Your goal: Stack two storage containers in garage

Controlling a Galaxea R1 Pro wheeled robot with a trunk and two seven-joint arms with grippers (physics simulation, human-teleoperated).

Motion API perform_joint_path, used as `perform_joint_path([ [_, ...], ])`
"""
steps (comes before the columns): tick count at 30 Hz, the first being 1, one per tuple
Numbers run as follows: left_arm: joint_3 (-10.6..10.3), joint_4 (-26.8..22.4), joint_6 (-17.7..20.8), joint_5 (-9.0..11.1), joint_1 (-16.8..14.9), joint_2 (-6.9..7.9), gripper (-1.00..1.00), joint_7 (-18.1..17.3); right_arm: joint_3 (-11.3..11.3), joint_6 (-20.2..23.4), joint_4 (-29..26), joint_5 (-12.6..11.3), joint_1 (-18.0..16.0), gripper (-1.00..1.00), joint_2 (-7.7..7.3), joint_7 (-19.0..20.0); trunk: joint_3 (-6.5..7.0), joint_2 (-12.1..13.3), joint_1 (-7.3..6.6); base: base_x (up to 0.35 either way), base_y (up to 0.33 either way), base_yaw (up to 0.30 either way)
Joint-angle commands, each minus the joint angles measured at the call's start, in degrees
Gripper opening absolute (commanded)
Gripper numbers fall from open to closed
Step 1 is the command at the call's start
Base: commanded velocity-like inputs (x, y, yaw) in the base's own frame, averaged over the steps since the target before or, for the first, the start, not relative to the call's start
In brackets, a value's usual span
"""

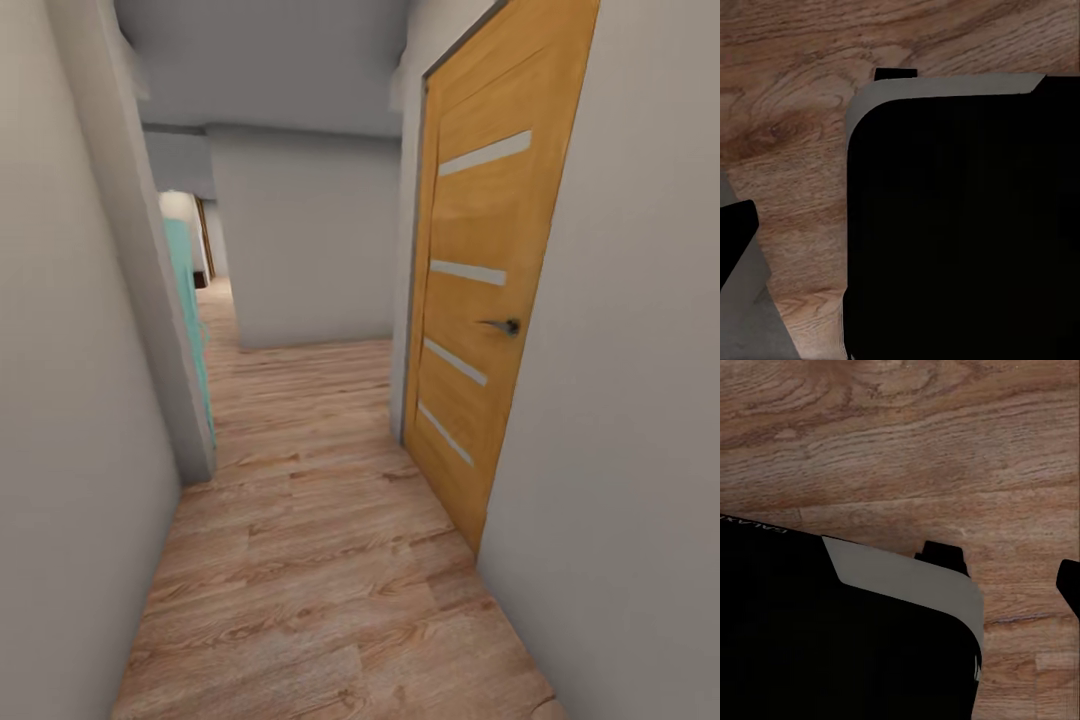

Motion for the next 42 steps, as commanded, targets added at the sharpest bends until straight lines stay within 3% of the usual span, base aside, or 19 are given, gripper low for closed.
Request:
perform_joint_path([
  [1, 0.03, -0.01, -0.14, 0.13, -0.01, 0.00, 1.00, 0.03, 0.36, -0.30, 0.17, -0.61, -0.04, 1.00, 0.03, 0.31, -0.05, -0.02, 0.03, 0.322, 0.000, 0.300],
  [12, 0.03, -0.01, -0.13, 0.14, -0.01, 0.00, 1.00, 0.02, 0.34, -0.23, 0.17, -0.92, -0.06, 1.00, -0.19, 0.36, -0.05, -0.02, 0.03, 0.322, 0.000, 0.258],
  [42, 0.03, -0.01, -0.13, 0.15, -0.01, 0.00, 1.00, 0.01, 0.25, -0.13, 0.17, -1.22, -0.06, 1.00, -0.32, 0.39, -0.05, -0.02, 0.03, 0.322, 0.000, 0.004],
])
